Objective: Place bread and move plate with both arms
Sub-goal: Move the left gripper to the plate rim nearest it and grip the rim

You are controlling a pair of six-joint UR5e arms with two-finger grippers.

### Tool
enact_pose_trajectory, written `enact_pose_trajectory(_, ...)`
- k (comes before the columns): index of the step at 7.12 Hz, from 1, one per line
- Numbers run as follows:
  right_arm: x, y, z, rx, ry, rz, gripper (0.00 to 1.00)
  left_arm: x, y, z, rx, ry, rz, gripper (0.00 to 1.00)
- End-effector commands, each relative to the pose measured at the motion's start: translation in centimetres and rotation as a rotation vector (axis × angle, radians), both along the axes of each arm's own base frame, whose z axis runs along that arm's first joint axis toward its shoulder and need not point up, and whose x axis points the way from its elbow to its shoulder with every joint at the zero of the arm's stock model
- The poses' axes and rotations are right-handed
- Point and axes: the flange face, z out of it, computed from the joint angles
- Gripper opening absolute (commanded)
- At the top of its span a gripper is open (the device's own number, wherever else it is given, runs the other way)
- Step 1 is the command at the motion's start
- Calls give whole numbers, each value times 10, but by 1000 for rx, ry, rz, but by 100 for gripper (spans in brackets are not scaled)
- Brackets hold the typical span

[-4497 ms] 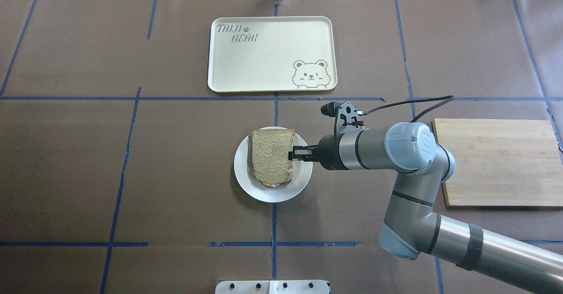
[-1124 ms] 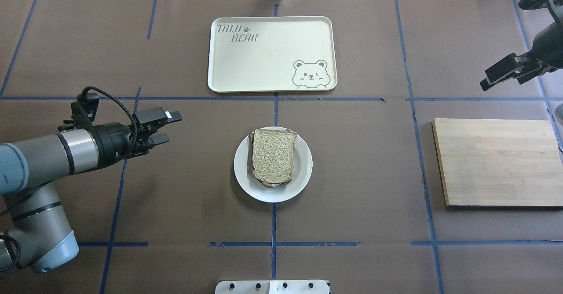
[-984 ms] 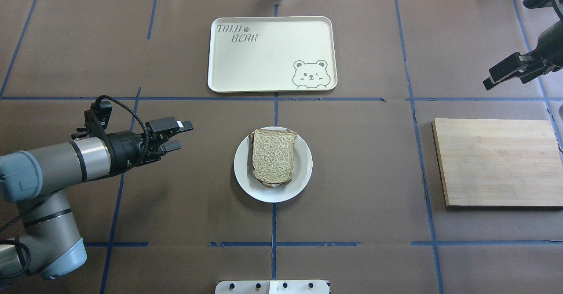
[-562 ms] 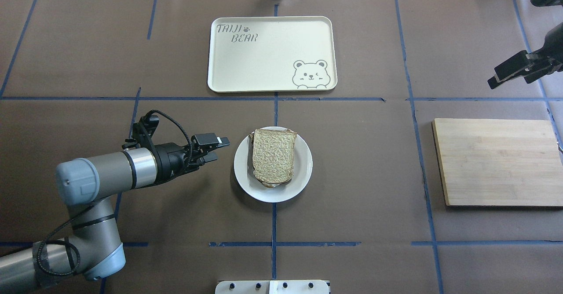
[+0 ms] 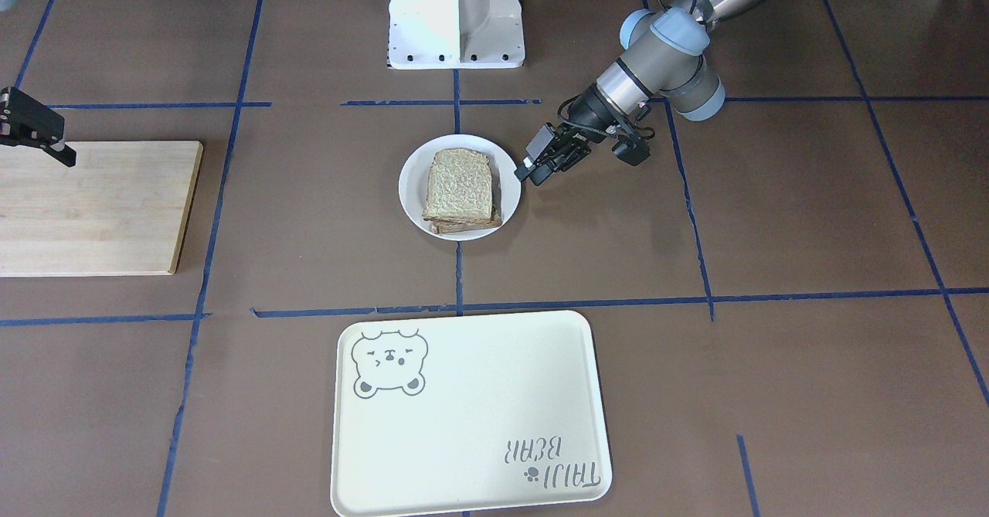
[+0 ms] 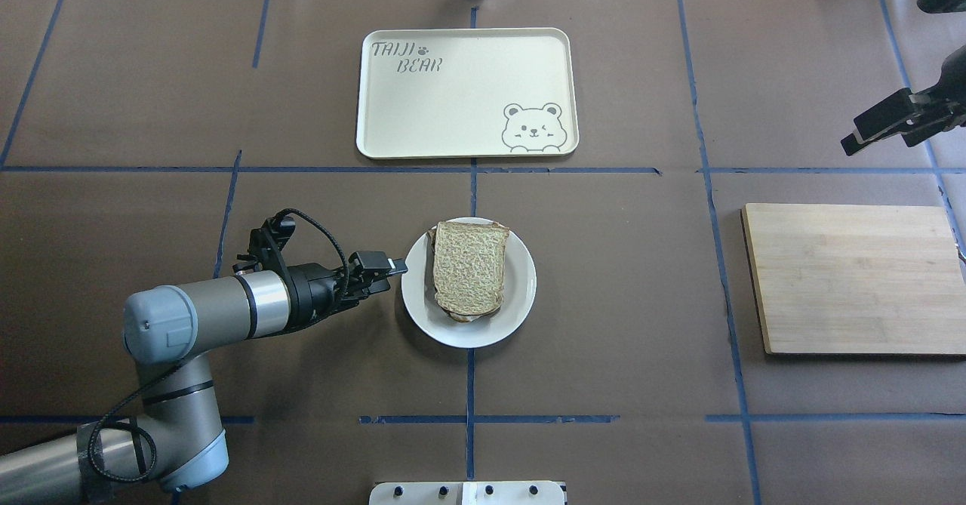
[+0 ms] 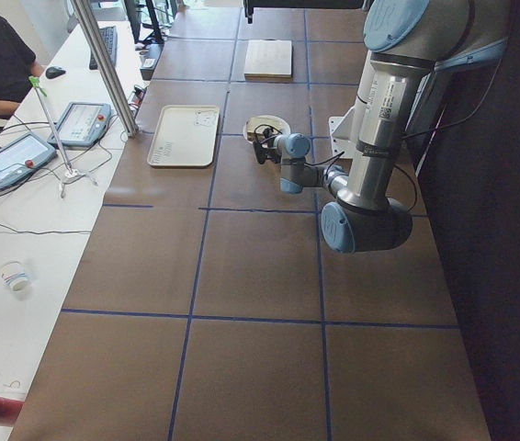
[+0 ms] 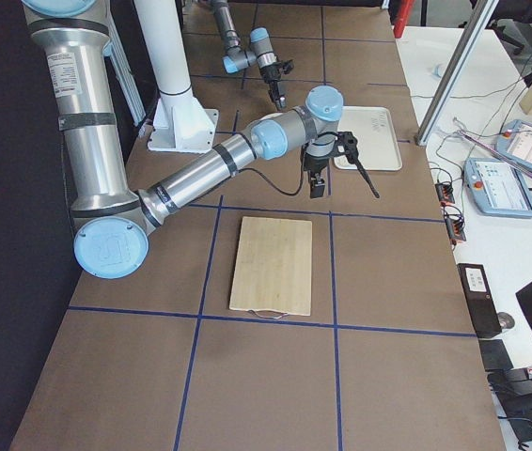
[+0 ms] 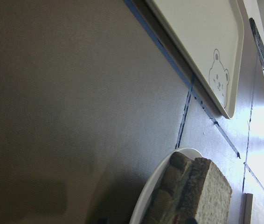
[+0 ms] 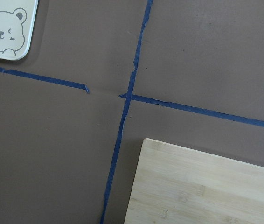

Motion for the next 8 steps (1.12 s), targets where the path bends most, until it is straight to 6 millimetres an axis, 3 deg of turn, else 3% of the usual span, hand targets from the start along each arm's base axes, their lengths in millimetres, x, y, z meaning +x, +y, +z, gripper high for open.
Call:
enact_pose_trajectory(1,2,0,1,-5,-6,1,100,10,10,-2,1,0,21,54)
enact_pose_trajectory(5,8,0,1,-13,-20,8,100,36,12,-10,-6,3,37,50)
enact_pose_trajectory(8,15,0,5,-19,-17,19,100,42,16,-9,-8,-1,44,36)
